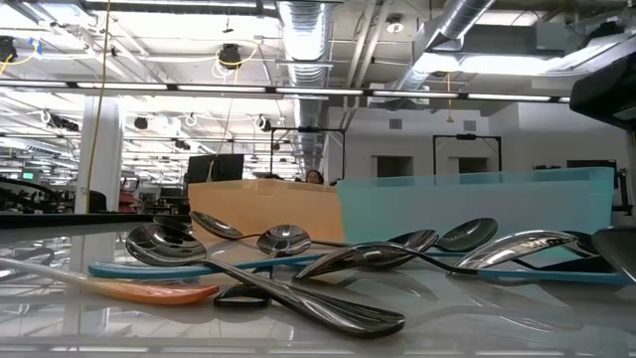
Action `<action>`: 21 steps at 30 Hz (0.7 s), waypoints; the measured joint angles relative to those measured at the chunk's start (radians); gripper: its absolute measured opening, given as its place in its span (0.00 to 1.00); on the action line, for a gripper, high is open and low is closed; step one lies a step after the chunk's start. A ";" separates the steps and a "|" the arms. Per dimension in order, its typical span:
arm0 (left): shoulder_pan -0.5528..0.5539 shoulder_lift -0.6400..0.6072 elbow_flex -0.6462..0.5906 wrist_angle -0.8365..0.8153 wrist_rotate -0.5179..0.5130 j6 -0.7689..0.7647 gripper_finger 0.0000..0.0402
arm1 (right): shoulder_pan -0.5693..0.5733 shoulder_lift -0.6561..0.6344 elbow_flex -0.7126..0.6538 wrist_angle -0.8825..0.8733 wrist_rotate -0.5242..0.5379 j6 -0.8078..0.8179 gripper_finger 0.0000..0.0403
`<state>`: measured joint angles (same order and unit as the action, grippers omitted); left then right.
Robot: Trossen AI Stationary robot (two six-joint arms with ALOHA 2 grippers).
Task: Sort silverware by color (type)
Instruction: Put the blue spoon into the blue bin
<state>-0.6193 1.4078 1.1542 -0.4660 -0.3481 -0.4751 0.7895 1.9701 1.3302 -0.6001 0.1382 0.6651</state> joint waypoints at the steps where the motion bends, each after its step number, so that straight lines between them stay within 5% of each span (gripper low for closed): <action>1: 0.000 0.000 0.000 0.000 0.000 0.000 0.30 | 0.000 0.000 0.000 0.000 0.002 0.000 0.44; 15: 0.000 0.000 0.000 -0.024 -0.003 0.000 0.30 | 0.020 0.044 0.002 -0.007 0.036 0.062 0.43; 21: 0.001 0.000 0.000 -0.026 -0.017 0.010 0.30 | 0.006 0.042 0.002 -0.041 0.021 0.064 0.34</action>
<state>-0.6186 1.4082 1.1542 -0.4915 -0.3650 -0.4655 0.7952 2.0125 1.3327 -0.6414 0.1594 0.7296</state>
